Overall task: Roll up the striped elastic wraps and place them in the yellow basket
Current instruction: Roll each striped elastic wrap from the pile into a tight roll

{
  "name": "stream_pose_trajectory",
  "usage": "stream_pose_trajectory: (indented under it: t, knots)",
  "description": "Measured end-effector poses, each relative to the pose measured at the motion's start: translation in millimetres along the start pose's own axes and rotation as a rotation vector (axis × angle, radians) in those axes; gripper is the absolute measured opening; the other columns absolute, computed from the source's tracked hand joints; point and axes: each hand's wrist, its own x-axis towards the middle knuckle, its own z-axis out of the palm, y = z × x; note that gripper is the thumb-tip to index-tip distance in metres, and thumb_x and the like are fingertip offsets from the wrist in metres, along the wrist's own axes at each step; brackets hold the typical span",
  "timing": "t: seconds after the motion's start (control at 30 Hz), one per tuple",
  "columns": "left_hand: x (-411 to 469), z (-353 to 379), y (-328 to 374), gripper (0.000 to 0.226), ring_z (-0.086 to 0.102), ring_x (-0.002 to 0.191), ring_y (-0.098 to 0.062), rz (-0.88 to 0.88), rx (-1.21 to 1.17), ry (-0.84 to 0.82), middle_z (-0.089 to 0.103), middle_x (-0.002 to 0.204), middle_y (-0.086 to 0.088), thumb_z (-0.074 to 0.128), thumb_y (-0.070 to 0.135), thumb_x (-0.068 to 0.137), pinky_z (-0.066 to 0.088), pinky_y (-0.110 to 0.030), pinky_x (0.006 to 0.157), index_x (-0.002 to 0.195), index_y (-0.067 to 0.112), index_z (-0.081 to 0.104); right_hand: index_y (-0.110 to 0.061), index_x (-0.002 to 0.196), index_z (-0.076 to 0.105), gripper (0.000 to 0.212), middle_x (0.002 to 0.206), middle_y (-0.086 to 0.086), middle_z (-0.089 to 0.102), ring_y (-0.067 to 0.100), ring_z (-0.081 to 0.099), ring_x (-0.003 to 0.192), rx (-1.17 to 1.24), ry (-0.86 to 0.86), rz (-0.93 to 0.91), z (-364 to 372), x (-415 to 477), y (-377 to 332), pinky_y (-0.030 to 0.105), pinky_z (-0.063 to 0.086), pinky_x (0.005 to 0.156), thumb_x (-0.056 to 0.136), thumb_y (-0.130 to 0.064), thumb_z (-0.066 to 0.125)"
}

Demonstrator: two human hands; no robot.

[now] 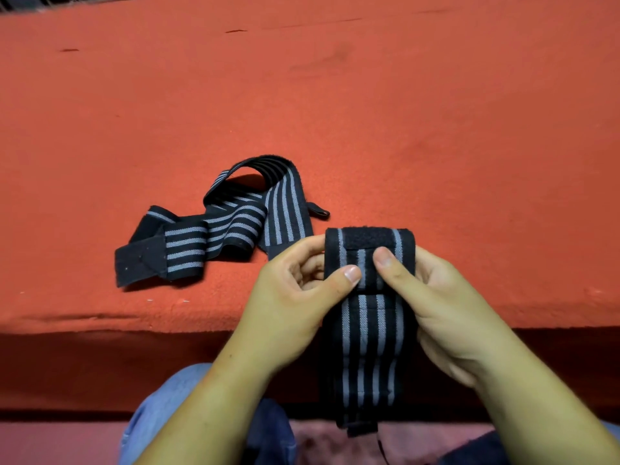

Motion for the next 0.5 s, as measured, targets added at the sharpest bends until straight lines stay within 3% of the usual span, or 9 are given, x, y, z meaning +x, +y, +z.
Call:
stream_pose_trajectory:
  t: [0.17, 0.37, 0.5]
  knots:
    - [-0.2, 1.2, 3.6, 0.037, 0.076, 0.103, -0.018, 0.050, -0.011, 0.063, 0.078, 0.110, -0.009, 0.073, 0.013, 0.085, 0.058, -0.023, 0.085, 0.122, 0.008, 0.068, -0.007, 0.119, 0.075, 0.049, 0.114, 0.016, 0.078, 0.028, 0.075, 0.109, 0.036, -0.028, 0.147, 2.1, -3.2, -3.2, 0.033, 0.062, 0.090, 0.092, -0.046, 0.060]
    - [1.0, 0.1, 3.3, 0.036, 0.072, 0.112, -0.018, 0.124, 0.060, 0.083, 0.076, 0.117, -0.005, 0.074, 0.003, 0.090, 0.056, -0.026, 0.092, 0.123, 0.015, 0.067, -0.009, 0.112, 0.079, 0.059, 0.116, 0.017, 0.077, 0.029, 0.074, 0.112, 0.047, -0.075, 0.234, 2.5, -4.4, -6.0, 0.040, 0.058, 0.099, 0.092, -0.057, 0.053]
    - [3.4, -1.7, 2.2, 0.043, 0.070, 0.115, -0.016, 0.185, 0.124, 0.095, 0.075, 0.118, -0.001, 0.073, -0.008, 0.089, 0.053, -0.025, 0.098, 0.120, 0.021, 0.067, -0.025, 0.106, 0.082, 0.055, 0.115, 0.012, 0.078, 0.025, 0.075, 0.109, 0.038, -0.108, 0.248, 4.7, -6.3, -9.7, 0.037, 0.061, 0.095, 0.090, -0.065, 0.047]
